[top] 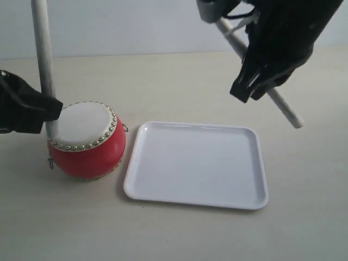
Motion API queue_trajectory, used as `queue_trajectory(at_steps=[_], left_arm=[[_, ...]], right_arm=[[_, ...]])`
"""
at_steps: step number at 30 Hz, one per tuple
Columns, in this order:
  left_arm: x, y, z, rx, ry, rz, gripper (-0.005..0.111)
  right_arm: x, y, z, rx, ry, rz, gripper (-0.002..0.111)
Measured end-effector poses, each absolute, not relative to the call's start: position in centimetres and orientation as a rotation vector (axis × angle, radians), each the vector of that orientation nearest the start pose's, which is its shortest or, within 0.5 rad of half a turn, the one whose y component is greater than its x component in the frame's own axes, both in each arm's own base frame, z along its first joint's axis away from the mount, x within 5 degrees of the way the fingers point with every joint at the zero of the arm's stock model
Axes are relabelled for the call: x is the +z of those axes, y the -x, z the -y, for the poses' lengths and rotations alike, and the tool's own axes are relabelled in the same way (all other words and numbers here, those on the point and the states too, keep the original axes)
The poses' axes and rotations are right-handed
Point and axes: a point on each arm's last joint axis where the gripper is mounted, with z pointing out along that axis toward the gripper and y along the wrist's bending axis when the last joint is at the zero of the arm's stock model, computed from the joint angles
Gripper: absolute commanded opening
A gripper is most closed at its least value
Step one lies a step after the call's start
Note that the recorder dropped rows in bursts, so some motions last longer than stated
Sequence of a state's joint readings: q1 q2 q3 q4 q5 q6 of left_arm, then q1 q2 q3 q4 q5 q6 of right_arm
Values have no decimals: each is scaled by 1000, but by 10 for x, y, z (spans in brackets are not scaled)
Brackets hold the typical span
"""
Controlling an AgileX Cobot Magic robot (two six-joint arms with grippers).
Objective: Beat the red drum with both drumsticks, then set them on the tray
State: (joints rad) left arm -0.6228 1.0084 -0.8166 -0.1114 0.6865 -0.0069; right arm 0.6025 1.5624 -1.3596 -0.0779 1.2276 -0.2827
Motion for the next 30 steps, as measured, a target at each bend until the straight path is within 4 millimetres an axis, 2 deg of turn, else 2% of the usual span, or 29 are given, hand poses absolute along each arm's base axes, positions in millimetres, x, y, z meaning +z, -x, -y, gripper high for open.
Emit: queue_trajectory(at_steps=[4, 8, 11, 13, 21, 30], left_arm=[[314, -160, 123, -423, -672, -2273, 0], [315, -161, 123, -417, -686, -2258, 0], [315, -161, 123, -412, -698, -2246, 0], [315, -161, 123, -411, -700, -2244, 0], [316, -161, 123, -402, -721, -2230, 0], [316, -162, 123, -400, -727, -2220, 0]], right_arm=[[270, -275, -181, -98, 1499, -2639, 0], [221, -291, -190, -145, 1764, -2629, 0], [191, -304, -194, -213, 1862, -2597, 0], [178, -312, -198, -249, 1894, -2575, 0], [168, -340, -218, -224, 1847, -2433, 0], [150, -341, -226, -129, 1882, -2437, 0]])
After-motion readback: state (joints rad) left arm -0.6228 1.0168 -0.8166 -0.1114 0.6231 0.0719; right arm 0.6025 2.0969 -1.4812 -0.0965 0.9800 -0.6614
